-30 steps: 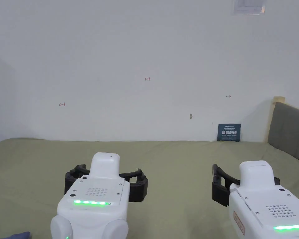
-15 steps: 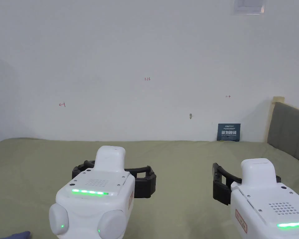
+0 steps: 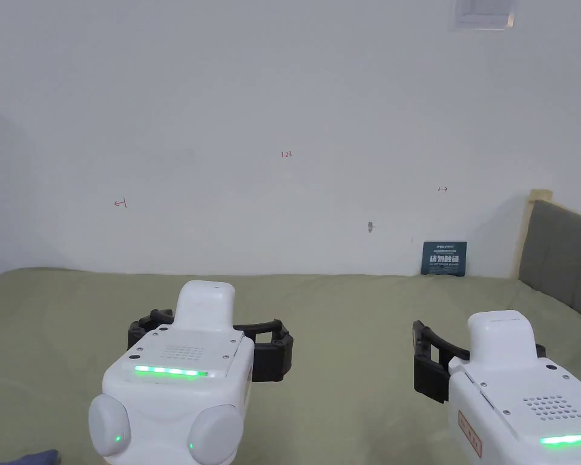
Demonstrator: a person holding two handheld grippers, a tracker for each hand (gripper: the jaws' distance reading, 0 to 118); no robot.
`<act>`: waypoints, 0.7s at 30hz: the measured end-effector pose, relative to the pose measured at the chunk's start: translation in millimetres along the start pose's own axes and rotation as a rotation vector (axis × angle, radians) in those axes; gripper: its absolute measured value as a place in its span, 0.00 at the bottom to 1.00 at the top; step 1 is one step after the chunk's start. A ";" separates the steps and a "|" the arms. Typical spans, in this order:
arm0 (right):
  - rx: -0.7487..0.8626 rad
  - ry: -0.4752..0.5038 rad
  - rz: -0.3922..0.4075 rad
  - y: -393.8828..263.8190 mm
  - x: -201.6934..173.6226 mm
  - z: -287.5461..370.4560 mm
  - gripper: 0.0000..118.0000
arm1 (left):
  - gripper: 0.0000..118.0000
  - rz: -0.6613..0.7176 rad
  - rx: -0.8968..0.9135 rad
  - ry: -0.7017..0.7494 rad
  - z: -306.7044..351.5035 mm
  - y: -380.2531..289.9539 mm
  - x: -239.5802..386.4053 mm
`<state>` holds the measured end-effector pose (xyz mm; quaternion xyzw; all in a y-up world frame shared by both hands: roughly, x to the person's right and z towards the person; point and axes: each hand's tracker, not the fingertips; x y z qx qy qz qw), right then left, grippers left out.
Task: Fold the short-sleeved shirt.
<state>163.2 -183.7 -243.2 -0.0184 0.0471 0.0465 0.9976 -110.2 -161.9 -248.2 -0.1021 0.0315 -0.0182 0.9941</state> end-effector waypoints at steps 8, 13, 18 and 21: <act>-0.006 0.009 0.000 -1.9 -1.7 -0.5 0.55 | 1.00 0.003 -0.079 0.008 -3.2 0.2 -3.6; -0.013 0.020 -0.007 -3.1 -3.8 0.6 0.55 | 1.00 0.019 -0.065 0.043 -5.4 -1.1 -3.6; -0.013 0.025 -0.002 -2.3 -5.8 0.0 0.55 | 1.00 -0.070 -0.077 0.173 0.6 -0.9 10.0; -0.011 0.027 -0.001 -1.3 -6.2 0.9 0.55 | 1.00 -0.116 -0.056 0.219 2.5 -5.6 16.1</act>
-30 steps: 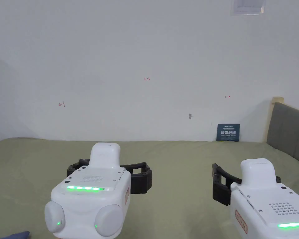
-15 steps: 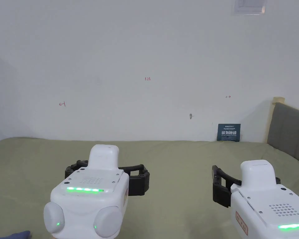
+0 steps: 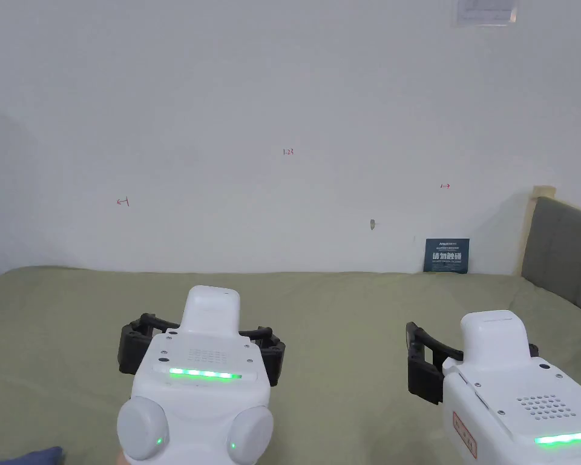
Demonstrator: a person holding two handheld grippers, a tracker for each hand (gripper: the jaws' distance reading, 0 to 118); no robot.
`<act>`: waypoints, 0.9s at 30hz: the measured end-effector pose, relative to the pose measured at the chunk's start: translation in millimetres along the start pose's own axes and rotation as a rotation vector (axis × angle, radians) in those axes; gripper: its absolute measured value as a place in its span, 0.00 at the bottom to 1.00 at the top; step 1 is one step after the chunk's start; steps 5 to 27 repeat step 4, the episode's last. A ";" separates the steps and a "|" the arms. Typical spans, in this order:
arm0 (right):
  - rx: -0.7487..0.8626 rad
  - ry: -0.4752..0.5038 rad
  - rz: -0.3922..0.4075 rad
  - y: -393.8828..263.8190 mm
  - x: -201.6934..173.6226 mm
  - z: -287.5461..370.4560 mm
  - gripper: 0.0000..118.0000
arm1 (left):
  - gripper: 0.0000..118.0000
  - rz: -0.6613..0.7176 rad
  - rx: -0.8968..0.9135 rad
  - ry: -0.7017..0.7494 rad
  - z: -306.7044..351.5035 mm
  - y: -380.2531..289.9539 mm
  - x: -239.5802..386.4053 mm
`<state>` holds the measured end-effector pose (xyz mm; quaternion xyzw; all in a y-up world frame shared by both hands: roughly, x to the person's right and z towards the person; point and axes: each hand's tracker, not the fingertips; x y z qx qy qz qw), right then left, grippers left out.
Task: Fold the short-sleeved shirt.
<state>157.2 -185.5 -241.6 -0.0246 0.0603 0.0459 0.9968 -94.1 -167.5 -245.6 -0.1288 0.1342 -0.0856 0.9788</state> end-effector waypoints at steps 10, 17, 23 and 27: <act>0.003 0.000 0.005 1.0 0.7 1.4 0.55 | 1.00 0.112 -0.004 -0.106 0.5 1.3 -11.9; 0.003 0.000 0.005 1.0 0.7 1.4 0.55 | 1.00 0.112 -0.004 -0.106 0.5 1.3 -11.9; 0.003 0.000 0.005 1.0 0.7 1.4 0.55 | 1.00 0.112 -0.004 -0.106 0.5 1.3 -11.9; 0.003 0.000 0.005 1.0 0.7 1.4 0.55 | 1.00 0.112 -0.004 -0.106 0.5 1.3 -11.9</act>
